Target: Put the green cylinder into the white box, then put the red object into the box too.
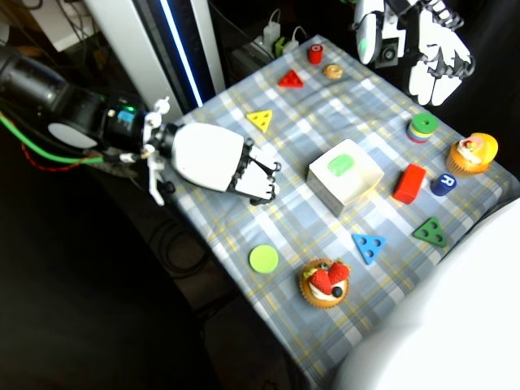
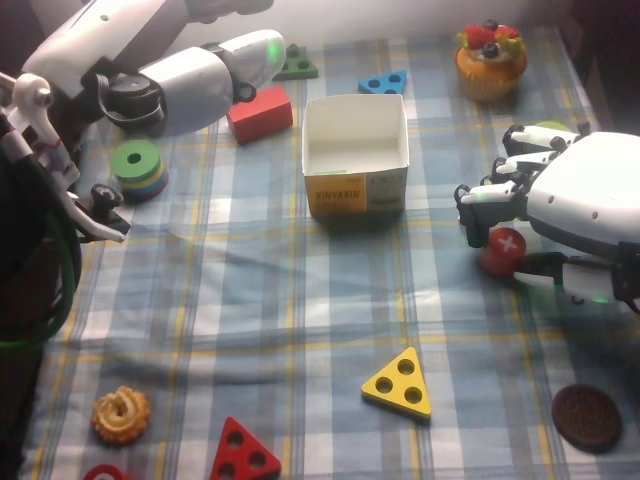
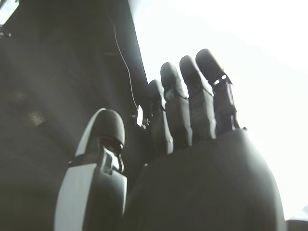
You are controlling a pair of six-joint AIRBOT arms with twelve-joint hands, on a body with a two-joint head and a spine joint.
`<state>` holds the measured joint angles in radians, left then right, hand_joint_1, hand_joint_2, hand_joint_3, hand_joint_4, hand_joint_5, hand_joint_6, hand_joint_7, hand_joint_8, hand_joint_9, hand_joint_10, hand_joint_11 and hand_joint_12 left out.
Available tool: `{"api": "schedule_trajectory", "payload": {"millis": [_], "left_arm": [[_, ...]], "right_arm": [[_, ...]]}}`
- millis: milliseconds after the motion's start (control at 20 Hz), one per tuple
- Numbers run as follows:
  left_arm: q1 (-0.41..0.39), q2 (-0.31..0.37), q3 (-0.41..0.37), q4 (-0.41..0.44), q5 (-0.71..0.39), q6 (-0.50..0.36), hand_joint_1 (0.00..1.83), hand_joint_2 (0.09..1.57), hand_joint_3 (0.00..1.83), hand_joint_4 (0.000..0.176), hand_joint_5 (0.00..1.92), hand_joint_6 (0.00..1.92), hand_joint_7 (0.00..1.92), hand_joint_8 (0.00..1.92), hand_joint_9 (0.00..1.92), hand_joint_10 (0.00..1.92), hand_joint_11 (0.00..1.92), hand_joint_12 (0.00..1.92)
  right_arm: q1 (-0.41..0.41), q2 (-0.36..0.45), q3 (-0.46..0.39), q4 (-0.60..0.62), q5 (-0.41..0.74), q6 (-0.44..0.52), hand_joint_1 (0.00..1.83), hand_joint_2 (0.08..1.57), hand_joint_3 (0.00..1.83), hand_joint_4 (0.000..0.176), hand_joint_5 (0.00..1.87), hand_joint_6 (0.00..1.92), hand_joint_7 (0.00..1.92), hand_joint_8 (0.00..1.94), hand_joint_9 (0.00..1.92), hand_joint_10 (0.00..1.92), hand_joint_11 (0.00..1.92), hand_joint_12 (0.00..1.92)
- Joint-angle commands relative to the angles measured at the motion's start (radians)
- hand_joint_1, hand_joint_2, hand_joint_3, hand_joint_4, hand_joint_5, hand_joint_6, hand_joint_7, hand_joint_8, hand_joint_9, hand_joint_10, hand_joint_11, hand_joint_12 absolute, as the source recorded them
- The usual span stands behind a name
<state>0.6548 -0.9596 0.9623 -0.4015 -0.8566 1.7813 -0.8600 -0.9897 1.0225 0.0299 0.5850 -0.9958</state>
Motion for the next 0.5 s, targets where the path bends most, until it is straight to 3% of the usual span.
{"api": "schedule_trajectory", "payload": {"millis": [0,50,150,250,350,450], "left_arm": [[-0.001,0.007,-0.003,0.024,-0.127,-0.005,0.43,1.36,0.00,0.061,0.44,0.16,0.55,0.01,0.21,0.59,0.00,1.25],[0.002,0.009,-0.006,0.023,-0.129,-0.005,0.44,1.36,0.00,0.051,0.44,0.16,0.55,0.01,0.23,0.59,0.00,1.28],[0.016,0.017,-0.014,0.017,-0.137,-0.005,0.44,1.36,0.00,0.055,0.44,0.16,0.55,0.00,0.22,0.58,0.00,1.25],[0.042,0.024,-0.024,-0.009,-0.161,-0.005,0.51,1.36,0.00,0.044,0.46,0.17,0.56,0.01,0.22,0.55,0.00,1.14],[0.058,0.026,-0.030,-0.024,-0.177,-0.005,0.52,1.36,0.00,0.047,0.46,0.17,0.55,0.00,0.21,0.53,0.00,1.10],[0.087,0.029,-0.038,-0.042,-0.197,-0.005,0.58,1.37,0.00,0.034,0.46,0.17,0.56,0.01,0.20,0.61,0.00,1.19]], "right_arm": [[0.020,0.006,0.002,-0.019,0.133,0.024,1.16,1.27,0.00,0.000,0.67,1.33,0.76,1.53,0.39,1.66,0.00,1.92],[0.025,0.013,0.001,-0.032,0.152,0.051,1.15,1.27,0.00,0.000,0.67,1.34,0.77,1.51,0.40,1.64,0.00,1.92],[0.047,0.036,-0.011,-0.056,0.209,0.081,1.18,1.24,0.00,0.000,0.75,1.22,0.78,1.50,0.43,1.63,0.01,1.92],[0.085,0.058,-0.024,-0.074,0.265,0.084,1.14,1.28,0.01,0.000,0.72,1.30,0.67,1.65,0.31,1.76,0.00,1.92],[0.106,0.060,-0.022,-0.079,0.272,0.084,1.13,1.28,0.01,0.000,0.70,1.31,0.67,1.65,0.30,1.77,0.00,1.92],[0.147,0.051,-0.004,-0.091,0.271,0.084,1.17,1.28,0.00,0.000,0.70,1.26,0.71,1.65,0.36,1.86,0.03,1.92]]}}
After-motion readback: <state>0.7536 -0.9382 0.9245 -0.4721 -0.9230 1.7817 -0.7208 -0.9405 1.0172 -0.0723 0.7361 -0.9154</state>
